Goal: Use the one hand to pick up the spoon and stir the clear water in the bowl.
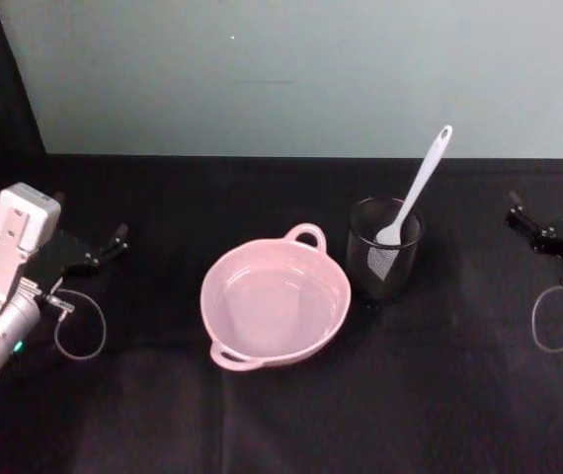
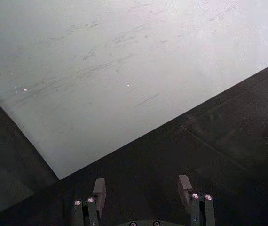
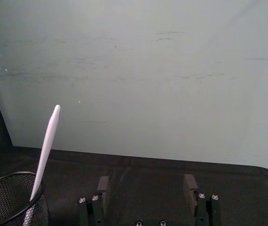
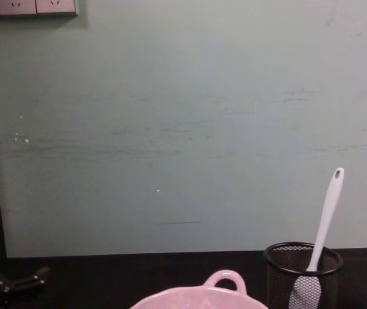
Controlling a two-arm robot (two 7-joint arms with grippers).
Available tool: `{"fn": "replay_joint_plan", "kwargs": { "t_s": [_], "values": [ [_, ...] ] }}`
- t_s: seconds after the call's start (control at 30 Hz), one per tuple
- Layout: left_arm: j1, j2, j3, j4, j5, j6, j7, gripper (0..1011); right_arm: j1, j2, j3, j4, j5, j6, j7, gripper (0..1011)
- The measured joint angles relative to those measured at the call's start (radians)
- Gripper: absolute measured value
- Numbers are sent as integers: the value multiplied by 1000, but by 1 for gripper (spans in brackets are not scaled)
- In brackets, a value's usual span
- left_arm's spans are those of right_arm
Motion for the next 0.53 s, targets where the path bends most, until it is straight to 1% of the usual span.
{"fn": "replay_joint_plan", "kwargs": {
  "t_s": [0.53],
  "values": [
    [0,0,0,0,0,0,0,1011,-2,1,-1,-2,1,2,-1,1003]
  ]
}}
